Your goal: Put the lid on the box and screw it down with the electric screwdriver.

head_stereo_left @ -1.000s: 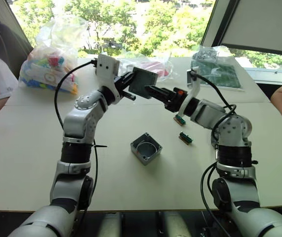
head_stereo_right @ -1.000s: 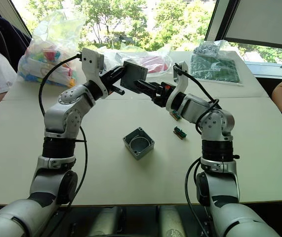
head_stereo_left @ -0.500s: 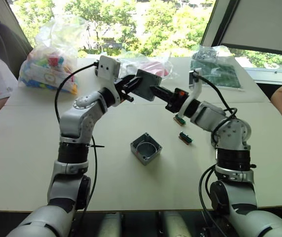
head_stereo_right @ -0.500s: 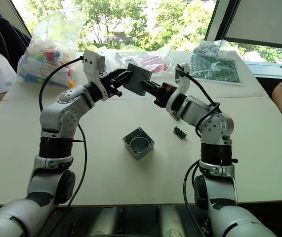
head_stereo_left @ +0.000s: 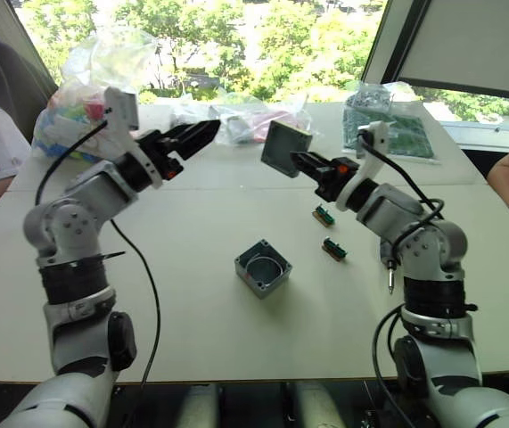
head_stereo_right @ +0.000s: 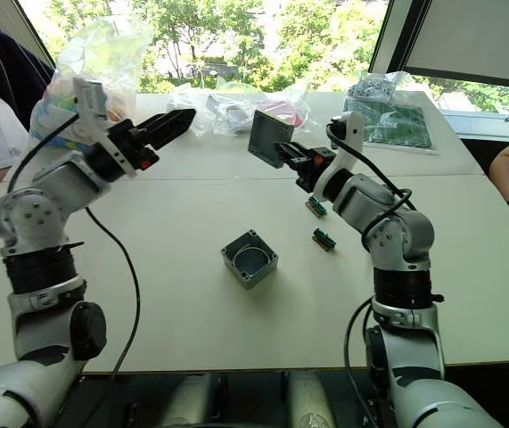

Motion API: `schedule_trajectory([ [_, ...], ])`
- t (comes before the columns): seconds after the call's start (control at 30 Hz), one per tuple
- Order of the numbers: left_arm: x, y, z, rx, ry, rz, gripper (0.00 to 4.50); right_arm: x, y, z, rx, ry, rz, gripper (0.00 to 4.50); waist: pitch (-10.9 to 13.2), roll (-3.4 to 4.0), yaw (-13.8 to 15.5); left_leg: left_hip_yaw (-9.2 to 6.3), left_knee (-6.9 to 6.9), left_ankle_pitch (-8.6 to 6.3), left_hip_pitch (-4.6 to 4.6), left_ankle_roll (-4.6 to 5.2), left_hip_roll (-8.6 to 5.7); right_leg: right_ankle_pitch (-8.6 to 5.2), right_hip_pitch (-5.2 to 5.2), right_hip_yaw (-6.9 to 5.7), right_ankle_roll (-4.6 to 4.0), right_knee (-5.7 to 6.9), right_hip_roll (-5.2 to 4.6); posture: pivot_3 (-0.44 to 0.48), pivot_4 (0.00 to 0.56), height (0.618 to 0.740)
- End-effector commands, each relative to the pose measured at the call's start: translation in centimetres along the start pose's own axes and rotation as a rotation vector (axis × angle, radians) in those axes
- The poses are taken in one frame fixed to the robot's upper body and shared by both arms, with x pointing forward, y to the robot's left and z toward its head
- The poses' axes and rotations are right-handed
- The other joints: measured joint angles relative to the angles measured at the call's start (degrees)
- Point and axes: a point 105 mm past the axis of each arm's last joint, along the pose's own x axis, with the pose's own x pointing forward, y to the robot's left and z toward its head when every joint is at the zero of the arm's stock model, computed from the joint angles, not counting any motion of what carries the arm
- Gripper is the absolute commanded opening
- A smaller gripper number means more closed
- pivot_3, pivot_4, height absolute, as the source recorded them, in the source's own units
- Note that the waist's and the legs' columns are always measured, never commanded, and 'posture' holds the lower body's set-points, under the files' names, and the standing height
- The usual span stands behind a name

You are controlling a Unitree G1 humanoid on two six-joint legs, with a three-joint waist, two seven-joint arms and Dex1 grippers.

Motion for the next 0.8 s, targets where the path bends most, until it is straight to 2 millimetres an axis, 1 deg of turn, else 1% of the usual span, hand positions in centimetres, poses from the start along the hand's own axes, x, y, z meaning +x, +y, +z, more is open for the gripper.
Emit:
schedule_trajectory([
  [0.03, -0.1, -1.1, 0.3, 0.045, -0.025, -0.046, 2.92, -1.9, 4.8, 0.9, -0.437, -0.139, 0.120, 0.20, 0.0, -0.05, 0.2, -0.01, -0.01, 0.00, 0.01, 0.00, 0.00, -0.01, 0.02, -0.01, 0.01, -0.02, 0.00, 0.000, 0.150, 0.740],
  [0.07, -0.1, -1.2, -0.2, 0.044, -0.007, -0.051, 2.57, -2.6, 5.5, 0.1, -0.534, -0.144, 0.138, 0.20, 0.0, -0.07, 0.1, -0.01, -0.02, 0.00, 0.06, -0.01, 0.00, -0.02, 0.06, -0.01, 0.02, -0.02, 0.00, 0.000, 0.150, 0.740],
  [0.13, -0.2, -1.4, -1.3, 0.039, 0.032, -0.070, 1.74, -4.1, 7.0, -1.6, -0.733, -0.155, 0.185, 0.20, 0.0, -0.07, 0.1, 0.01, -0.02, 0.01, 0.05, -0.03, -0.01, -0.02, 0.07, 0.00, 0.02, -0.04, -0.02, 0.000, 0.150, 0.740],
  [0.23, -0.2, -1.8, -2.7, 0.044, 0.085, -0.091, 0.60, -5.6, 8.1, -3.5, -0.964, -0.166, 0.204, 0.20, 0.0, -0.10, 0.1, 0.07, 0.01, 0.08, 0.05, -0.16, -0.04, -0.02, 0.07, 0.05, 0.01, -0.05, -0.06, 0.000, 0.150, 0.740],
  [0.27, -0.2, -2.1, -3.7, 0.071, 0.143, -0.118, 0.18, -6.4, 8.5, -4.4, -1.027, -0.161, 0.200, 0.20, 0.0, -0.10, 0.0, 0.07, 0.03, 0.11, 0.05, -0.21, -0.04, -0.01, 0.06, 0.06, -0.01, -0.05, -0.06, 0.000, 0.150, 0.740],
  [0.3, -0.2, -2.4, -4.4, 0.089, 0.186, -0.138, 0.18, -6.9, 8.8, -5.1, -1.067, -0.161, 0.200, 0.20, 0.0, -0.13, 0.1, 0.07, 0.03, 0.13, 0.07, -0.23, -0.04, -0.01, 0.06, 0.06, -0.02, -0.04, -0.06, 0.000, 0.150, 0.740],
  [0.33, -0.1, -2.8, -5.4, 0.114, 0.251, -0.178, 0.18, -7.5, 9.5, -6.0, -1.135, -0.153, 0.235, 0.20, 0.0, -0.14, 0.1, 0.04, 0.02, 0.13, 0.08, -0.24, -0.02, -0.02, 0.07, 0.06, -0.04, -0.02, -0.02, 0.000, 0.150, 0.740],
  [0.43, 0.5, -3.9, -7.3, 0.205, 0.366, -0.277, 0.18, -7.8, 10.7, -6.7, -1.194, -0.191, 0.275, 0.20, 0.0, -0.13, 0.0, 0.02, -0.04, 0.13, 0.11, -0.24, -0.01, -0.13, 0.07, 0.06, -0.22, -0.01, 0.03, 0.000, 0.150, 0.740],
  [0.53, 1.1, -4.6, -8.5, 0.273, 0.431, -0.357, 0.18, -7.7, 11.1, -7.2, -1.218, -0.191, 0.295, 0.20, 0.0, -0.14, 0.1, 0.04, -0.02, 0.13, 0.11, -0.23, -0.01, -0.12, 0.07, 0.08, -0.24, -0.02, 0.01, 0.000, 0.150, 0.740],
  [0.63, 2.6, -5.2, -9.3, 0.315, 0.466, -0.438, 0.18, -7.5, 11.3, -8.0, -1.233, -0.177, 0.312, 0.20, 0.0, -0.16, 0.2, 0.03, -0.01, 0.13, 0.10, -0.23, -0.01, -0.13, 0.09, 0.08, -0.25, -0.02, 0.01, 0.000, 0.150, 0.740],
  [0.8, 3.8, -5.0, -11.0, 0.368, 0.553, -0.514, 0.18, -7.6, 11.6, -9.3, -1.273, -0.135, 0.335, 0.20, 0.0, -0.16, 0.2, 0.04, 0.00, 0.12, 0.09, -0.21, -0.02, -0.13, 0.13, 0.07, -0.26, -0.06, 0.01, 0.000, 0.150, 0.740],
])
